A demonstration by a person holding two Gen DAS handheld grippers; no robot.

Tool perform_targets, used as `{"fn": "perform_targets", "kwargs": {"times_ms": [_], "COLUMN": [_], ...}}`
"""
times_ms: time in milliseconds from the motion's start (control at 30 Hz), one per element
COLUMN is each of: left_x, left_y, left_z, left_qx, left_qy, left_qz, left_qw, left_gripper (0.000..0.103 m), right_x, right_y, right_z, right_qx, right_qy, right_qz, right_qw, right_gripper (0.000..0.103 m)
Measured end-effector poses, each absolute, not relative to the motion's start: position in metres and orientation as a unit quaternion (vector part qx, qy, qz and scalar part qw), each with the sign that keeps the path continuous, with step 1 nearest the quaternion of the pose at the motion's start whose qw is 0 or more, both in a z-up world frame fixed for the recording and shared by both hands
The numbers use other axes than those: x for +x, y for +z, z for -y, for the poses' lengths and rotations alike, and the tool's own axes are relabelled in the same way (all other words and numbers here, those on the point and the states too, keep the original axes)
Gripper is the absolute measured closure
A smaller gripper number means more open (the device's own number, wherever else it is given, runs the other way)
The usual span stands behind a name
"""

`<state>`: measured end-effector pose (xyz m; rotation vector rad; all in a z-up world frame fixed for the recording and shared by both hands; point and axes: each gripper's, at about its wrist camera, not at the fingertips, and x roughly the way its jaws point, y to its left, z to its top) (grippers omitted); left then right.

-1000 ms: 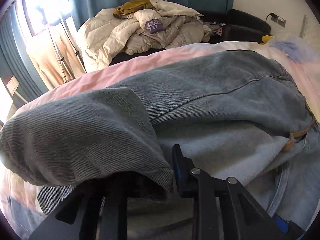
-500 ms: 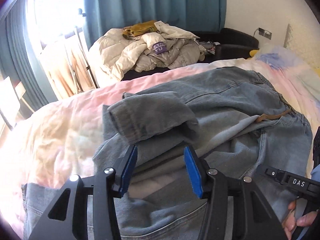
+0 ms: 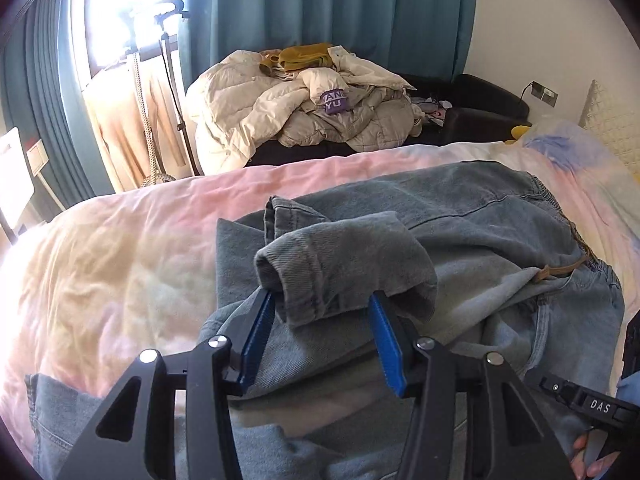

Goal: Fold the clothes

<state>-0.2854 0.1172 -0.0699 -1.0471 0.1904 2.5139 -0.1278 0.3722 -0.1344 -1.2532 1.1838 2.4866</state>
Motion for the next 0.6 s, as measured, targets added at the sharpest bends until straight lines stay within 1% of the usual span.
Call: {"fn": "perform_targets", "kwargs": {"times_ms": [133,300,467,533,567,600], "left_x": [-0.281,-0.278,-0.278,-0.278,-0.279,-0.28], "left_y": [-0.065,-0.065,-0.075,-0.079,-0.08,-0.079], "left_z": [-0.14,-0.176,-0.199,-0.204,-0.204,-0.201], "left_qx": [-0.356,-0.357,-0.362,-0.36,-0.36,-0.361], "left_qy": [0.901,0.888,0.887,0.89,0.892,0.894], "left_qz": [-0.08,-0.094,-0.104,-0.118,-0.121,-0.118], "left_qw": [0.235,0.272,0.268,0.254,0.246,0.237], "left_gripper": [0.053,0.053,0.053,0.058,0.069,0.078], "right_x": [-0.127,-0.126,-0.124,-0.124,-0.124,-0.123], "right_y": [-0.134,-0.134,-0.134,-0.134,-0.135,-0.135], "right_z": [-0.374,-0.377,-0.38,-0.38,-0.38,-0.381], "right_qx": [-0.41,-0.406,-0.404,-0.404,-0.404,-0.404], "right_qy": [0.819,0.817,0.815,0.815,0.815,0.815], "right_qz": [-0.397,-0.405,-0.411,-0.411,-0.411,-0.411], "right_qw": [0.057,0.06,0.061,0.06,0.059,0.059], "right_gripper": [0.056,0.056,0.056,0.056,0.056,0.056]}}
